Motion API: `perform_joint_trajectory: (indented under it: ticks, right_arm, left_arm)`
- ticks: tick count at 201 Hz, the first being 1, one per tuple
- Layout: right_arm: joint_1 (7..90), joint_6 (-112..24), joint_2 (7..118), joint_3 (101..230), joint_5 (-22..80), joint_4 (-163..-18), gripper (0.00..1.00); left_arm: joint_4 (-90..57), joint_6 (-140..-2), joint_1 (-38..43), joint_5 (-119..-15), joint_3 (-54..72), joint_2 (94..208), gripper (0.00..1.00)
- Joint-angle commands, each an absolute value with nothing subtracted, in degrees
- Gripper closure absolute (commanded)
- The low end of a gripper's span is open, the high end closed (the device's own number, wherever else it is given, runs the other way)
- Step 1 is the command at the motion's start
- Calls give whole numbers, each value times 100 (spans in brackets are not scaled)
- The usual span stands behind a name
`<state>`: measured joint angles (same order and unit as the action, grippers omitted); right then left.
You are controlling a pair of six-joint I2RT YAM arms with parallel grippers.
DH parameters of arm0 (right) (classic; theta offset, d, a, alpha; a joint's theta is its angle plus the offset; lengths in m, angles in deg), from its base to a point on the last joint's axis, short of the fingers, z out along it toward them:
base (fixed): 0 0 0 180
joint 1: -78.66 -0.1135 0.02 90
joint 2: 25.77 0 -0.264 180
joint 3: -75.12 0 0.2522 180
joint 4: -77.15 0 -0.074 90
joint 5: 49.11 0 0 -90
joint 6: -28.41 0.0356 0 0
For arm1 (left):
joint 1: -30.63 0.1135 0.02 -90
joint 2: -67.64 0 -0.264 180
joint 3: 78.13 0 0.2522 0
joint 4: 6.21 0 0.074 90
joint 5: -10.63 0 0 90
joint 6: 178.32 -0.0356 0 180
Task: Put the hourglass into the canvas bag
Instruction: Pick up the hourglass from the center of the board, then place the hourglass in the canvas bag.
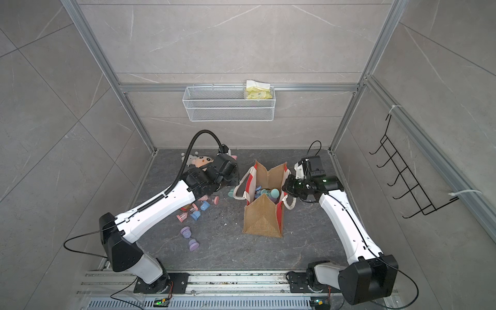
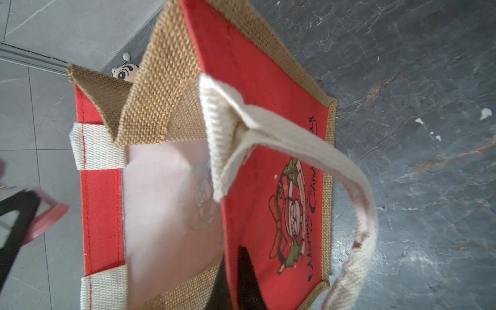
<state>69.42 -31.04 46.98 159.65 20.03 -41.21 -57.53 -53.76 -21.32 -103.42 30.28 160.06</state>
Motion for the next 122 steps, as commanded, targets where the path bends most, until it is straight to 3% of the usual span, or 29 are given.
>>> perform_joint_trajectory:
  ticks: [1, 42, 122]
  right_arm:
    - [6974, -3323, 4485, 16053, 1883, -4315, 100]
    - [6976, -3428, 4373, 16085, 1843, -4410, 100]
    - [6978, -3454, 4230, 15981, 1406, -4699, 100]
  left_arm:
    - [-5323, -6190, -2484, -10134, 3442, 15968, 84]
    - [-5282, -6431, -2715, -8897, 3975, 16610, 86]
    - [-5533, -7423, -2566, -8301, 4135, 17335, 87]
